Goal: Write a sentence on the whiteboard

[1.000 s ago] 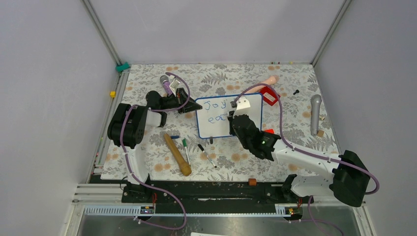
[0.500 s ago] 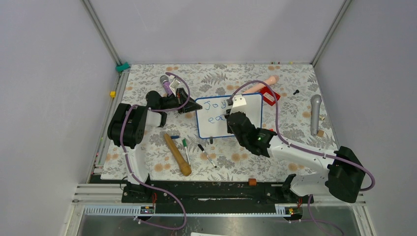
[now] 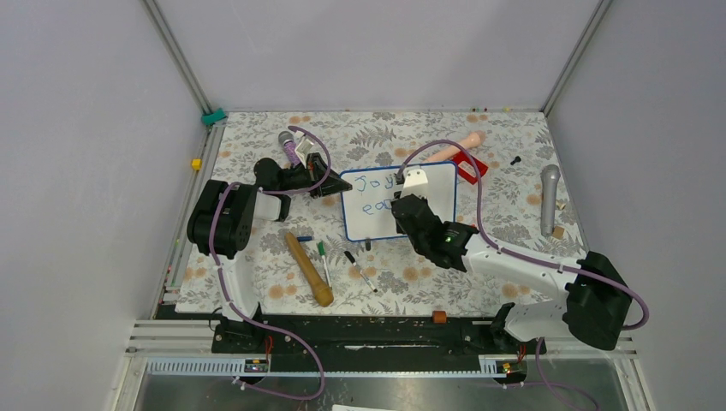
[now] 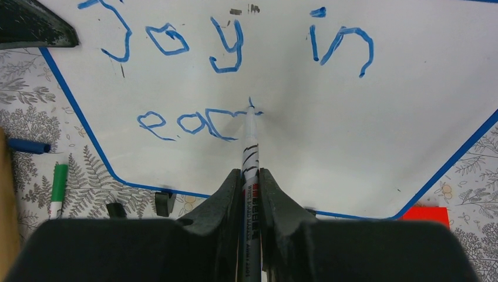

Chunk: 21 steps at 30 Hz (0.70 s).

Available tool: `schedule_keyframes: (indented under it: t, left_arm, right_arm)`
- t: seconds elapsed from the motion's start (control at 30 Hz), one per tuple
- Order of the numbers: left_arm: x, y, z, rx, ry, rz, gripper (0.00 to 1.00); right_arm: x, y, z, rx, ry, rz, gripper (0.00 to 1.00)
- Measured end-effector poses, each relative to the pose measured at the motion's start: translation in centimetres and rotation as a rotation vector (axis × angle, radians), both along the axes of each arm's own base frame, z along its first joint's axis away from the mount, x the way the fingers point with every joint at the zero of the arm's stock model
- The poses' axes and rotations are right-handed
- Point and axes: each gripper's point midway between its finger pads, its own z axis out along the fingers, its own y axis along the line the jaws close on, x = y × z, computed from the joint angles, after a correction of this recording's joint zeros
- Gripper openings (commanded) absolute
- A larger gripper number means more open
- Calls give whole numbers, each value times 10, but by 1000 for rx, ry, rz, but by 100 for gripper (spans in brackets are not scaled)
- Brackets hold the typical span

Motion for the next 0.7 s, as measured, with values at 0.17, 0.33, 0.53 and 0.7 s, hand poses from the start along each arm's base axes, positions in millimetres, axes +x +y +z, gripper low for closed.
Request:
schedule_keyframes:
  t: [0.17,0.33,0.53,0.7]
  left_arm:
    - [0,0,0,0,0,0,0]
    - [0,0,0,0,0,0,0]
    - [0,0,0,0,1,0,0]
    - [0,0,0,0,1,0,0]
  right_arm:
    - [-2,-2,-4,-11,17,-5,0]
    - [-4,-5,-9,-21,36,-12,0]
    - [-6,-5,-12,-24,49,-16,0]
    - [-8,-8,-20,-49,75,-20,0]
